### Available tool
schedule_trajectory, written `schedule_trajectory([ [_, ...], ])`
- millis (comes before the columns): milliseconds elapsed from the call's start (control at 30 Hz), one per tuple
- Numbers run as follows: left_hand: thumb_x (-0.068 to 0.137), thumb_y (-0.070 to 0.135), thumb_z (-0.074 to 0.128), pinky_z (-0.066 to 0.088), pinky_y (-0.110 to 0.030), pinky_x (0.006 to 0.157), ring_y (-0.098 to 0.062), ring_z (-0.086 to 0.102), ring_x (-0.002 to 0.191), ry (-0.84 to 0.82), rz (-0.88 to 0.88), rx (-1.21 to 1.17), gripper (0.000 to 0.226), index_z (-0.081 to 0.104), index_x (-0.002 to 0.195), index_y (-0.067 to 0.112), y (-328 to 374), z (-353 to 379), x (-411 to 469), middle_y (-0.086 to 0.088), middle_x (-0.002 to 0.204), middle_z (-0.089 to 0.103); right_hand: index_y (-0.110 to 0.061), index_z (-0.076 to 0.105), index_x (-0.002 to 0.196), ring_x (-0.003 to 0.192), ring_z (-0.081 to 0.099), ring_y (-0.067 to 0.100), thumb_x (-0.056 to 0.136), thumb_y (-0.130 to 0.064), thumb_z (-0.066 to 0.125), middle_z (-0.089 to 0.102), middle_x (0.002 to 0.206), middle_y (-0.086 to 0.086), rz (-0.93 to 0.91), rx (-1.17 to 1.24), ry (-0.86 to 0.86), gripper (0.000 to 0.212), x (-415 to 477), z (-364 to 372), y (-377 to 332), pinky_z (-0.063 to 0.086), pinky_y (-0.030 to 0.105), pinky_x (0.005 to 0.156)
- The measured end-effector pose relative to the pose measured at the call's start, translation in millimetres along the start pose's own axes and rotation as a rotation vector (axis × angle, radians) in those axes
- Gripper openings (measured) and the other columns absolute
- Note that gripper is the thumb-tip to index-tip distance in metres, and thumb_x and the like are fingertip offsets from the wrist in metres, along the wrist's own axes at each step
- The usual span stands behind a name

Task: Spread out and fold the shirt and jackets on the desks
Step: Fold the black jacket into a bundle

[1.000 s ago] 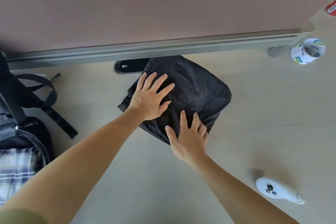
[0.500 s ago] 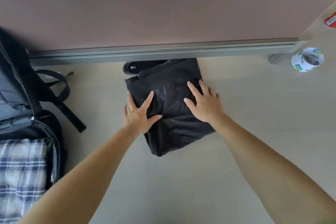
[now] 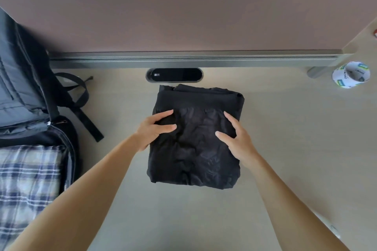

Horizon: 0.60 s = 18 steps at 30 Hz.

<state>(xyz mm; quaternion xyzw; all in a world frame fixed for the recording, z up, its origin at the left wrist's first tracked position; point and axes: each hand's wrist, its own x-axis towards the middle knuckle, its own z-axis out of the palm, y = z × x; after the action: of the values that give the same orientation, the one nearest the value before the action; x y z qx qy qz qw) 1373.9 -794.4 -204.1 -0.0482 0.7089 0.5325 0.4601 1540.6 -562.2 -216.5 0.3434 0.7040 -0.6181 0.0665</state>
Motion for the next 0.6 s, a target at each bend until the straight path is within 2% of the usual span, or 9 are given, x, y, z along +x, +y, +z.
schedule_trajectory([
  [67,0.076,0.011,0.084,0.051,-0.036,0.103,-0.017,0.063,0.115,0.069,0.05,0.047,0.06,0.065,0.128,0.034,-7.2,3.5,-9.0,0.005,0.124,0.065,-0.058,0.049,0.132,0.118,0.059,0.016,0.087,-0.028,0.075,0.056,0.135,-0.022,-0.011,0.046,-0.001,0.06,-10.1,0.7,2.5,0.05,0.048,0.103],
  [133,0.076,0.007,0.084,0.054,-0.039,0.098,-0.019,0.065,0.111,0.065,0.036,-0.004,0.063,0.063,0.129,0.033,-13.6,4.5,-19.7,0.003,0.122,0.065,-0.055,0.053,0.131,0.109,0.063,0.02,0.086,-0.024,0.077,0.059,0.129,-0.021,-0.008,0.106,-0.036,0.06,-21.1,5.0,3.9,0.056,0.042,0.096],
  [233,0.075,-0.001,0.082,0.054,-0.042,0.098,-0.021,0.062,0.112,0.048,0.022,0.054,0.067,0.062,0.127,0.035,-26.9,2.9,-35.8,0.001,0.124,0.061,-0.051,0.054,0.133,0.109,0.065,0.002,0.085,-0.018,0.078,0.06,0.132,-0.016,0.029,0.159,-0.085,0.063,-36.4,12.1,11.0,0.056,0.031,0.093],
  [333,0.074,-0.002,0.083,0.053,-0.043,0.1,-0.022,0.063,0.112,0.08,0.06,0.115,0.064,0.064,0.118,0.041,-41.7,-2.5,-51.1,0.0,0.126,0.061,-0.048,0.056,0.132,0.104,0.067,0.002,0.085,-0.014,0.077,0.06,0.131,-0.014,0.031,0.12,-0.067,0.062,-49.0,19.6,15.7,0.058,0.035,0.091],
  [433,0.078,0.004,0.082,0.057,-0.032,0.091,-0.016,0.066,0.097,0.115,0.093,0.113,0.054,0.068,0.109,0.045,-51.3,-3.9,-69.7,0.003,0.123,0.064,-0.045,0.06,0.129,0.094,0.07,0.011,0.087,-0.012,0.075,0.062,0.129,-0.011,-0.011,0.04,-0.021,0.055,-59.1,28.0,20.2,0.06,0.039,0.087],
  [500,0.081,0.007,0.08,0.056,-0.033,0.093,-0.016,0.066,0.103,0.137,0.105,0.108,0.049,0.068,0.109,0.045,-61.0,-3.7,-83.3,0.004,0.124,0.064,-0.047,0.06,0.127,0.084,0.067,0.012,0.088,-0.013,0.074,0.064,0.128,-0.011,-0.051,-0.02,-0.011,0.053,-68.9,36.1,21.0,0.058,0.036,0.085],
  [567,0.083,0.011,0.079,0.056,-0.032,0.091,-0.015,0.065,0.103,0.14,0.089,0.086,0.047,0.066,0.115,0.042,-74.0,-4.4,-99.8,0.004,0.124,0.062,-0.047,0.06,0.125,0.062,0.053,0.008,0.088,-0.013,0.073,0.067,0.121,-0.008,-0.056,-0.082,0.005,0.052,-83.9,45.2,19.1,0.054,0.029,0.069],
  [600,0.083,0.012,0.079,0.057,-0.031,0.09,-0.015,0.065,0.103,0.129,0.077,0.076,0.048,0.065,0.117,0.042,-81.6,-6.4,-107.6,0.004,0.124,0.061,-0.047,0.06,0.125,0.052,0.047,0.012,0.088,-0.013,0.072,0.07,0.113,-0.003,-0.042,-0.107,0.015,0.052,-92.7,49.9,18.5,0.052,0.03,0.059],
])
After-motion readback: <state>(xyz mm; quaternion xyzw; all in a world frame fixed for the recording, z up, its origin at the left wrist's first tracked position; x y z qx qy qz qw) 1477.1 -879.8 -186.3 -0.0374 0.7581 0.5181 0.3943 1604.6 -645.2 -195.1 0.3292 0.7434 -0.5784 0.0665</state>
